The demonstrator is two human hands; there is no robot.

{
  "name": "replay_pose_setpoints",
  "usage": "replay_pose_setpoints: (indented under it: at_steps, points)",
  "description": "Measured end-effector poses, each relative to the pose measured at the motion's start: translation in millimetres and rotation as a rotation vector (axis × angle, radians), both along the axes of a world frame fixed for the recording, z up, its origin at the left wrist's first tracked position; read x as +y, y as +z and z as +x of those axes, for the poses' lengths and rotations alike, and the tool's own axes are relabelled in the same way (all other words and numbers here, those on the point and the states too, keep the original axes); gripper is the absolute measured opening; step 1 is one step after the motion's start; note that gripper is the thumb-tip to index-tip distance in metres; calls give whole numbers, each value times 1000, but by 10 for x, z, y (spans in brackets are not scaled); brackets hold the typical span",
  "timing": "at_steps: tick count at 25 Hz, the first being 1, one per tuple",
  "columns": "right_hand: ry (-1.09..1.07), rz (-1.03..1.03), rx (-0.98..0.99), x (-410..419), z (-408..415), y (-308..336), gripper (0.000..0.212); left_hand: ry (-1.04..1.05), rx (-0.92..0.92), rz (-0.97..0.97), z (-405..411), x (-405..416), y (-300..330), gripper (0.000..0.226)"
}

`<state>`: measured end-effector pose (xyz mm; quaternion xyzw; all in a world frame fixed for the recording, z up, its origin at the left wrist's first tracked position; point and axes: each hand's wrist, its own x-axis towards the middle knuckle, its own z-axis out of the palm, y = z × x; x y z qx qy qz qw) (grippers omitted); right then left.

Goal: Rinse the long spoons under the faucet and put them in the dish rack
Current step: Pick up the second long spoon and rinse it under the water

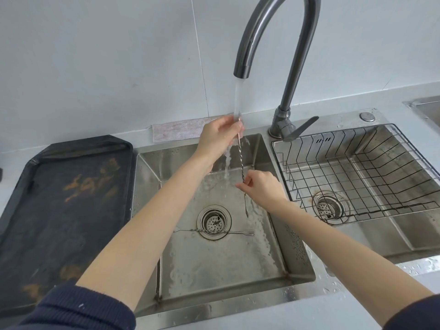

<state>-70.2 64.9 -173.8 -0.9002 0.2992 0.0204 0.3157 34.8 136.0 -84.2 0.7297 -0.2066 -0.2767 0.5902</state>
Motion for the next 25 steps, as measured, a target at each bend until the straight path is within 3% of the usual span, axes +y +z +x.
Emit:
replay_pose_setpoints:
  at_steps: [9, 13, 16, 25]
  points:
    - [4, 53, -164, 11, 10, -45, 23, 54, -4, -30, 42, 18, -20, 12]
    - [-10, 76, -194, 28, 26, -61, 21, 78, 35, -46, 42, 24, -29, 22]
    - [-24, 81, -241, 47, 16, -60, 23, 18, -44, 19, 24, 23, -37, 8]
    - [-64, 83, -234, 52, 45, -43, 22, -20, -270, 104, 14, -25, -20, 21]
